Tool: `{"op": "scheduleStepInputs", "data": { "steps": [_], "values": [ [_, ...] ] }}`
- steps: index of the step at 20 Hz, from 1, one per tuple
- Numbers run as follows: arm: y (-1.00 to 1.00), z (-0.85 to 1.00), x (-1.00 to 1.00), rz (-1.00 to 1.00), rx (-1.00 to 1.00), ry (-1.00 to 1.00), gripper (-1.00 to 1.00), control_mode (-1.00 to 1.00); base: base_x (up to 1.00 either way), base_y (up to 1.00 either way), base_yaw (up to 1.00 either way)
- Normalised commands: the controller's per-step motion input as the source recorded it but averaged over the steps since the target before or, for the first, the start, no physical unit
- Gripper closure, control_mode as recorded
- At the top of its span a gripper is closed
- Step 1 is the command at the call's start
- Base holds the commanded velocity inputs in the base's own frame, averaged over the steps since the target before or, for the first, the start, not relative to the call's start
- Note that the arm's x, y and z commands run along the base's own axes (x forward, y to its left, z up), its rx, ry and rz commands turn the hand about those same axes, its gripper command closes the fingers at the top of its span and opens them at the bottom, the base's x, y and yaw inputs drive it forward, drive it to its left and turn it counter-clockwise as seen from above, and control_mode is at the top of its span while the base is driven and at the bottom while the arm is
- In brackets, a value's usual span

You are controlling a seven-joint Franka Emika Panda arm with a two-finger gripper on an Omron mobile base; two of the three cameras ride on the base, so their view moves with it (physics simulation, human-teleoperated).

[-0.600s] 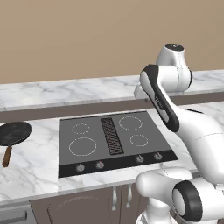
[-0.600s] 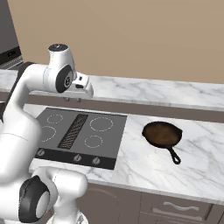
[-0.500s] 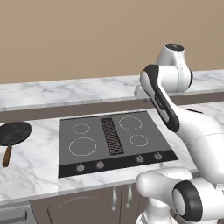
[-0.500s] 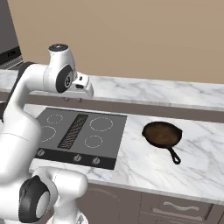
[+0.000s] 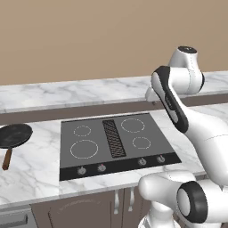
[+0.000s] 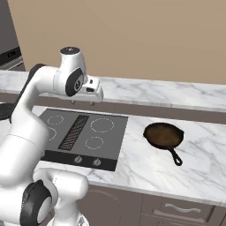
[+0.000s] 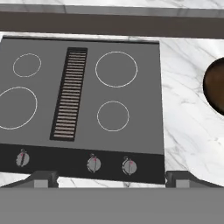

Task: Place both pans onto different burners. Then place the mushroom and the steak on different pans.

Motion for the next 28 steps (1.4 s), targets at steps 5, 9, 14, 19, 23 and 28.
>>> {"op": "scheduleStepInputs", "data": {
  "steps": [5, 9, 14, 19, 23, 28],
  "values": [
    [-0.49, -0.08, 0.00, 0.00, 0.00, 0.00, -1.00, -1.00, 0.00, 0.00, 0.00],
    [-0.49, -0.10, 0.00, 0.00, 0.00, 0.00, -1.00, -1.00, 0.00, 0.00, 0.00],
    [-0.38, -0.07, 0.00, 0.00, 0.00, 0.00, -1.00, -1.00, 0.00, 0.00, 0.00],
    [-0.38, -0.02, 0.00, 0.00, 0.00, 0.00, -1.00, -1.00, 0.00, 0.00, 0.00],
    [-0.40, -0.01, 0.00, 0.00, 0.00, 0.00, -1.00, -1.00, 0.00, 0.00, 0.00],
    [-0.41, -0.03, 0.00, 0.00, 0.00, 0.00, -1.00, -1.00, 0.00, 0.00, 0.00]
  ]
}}
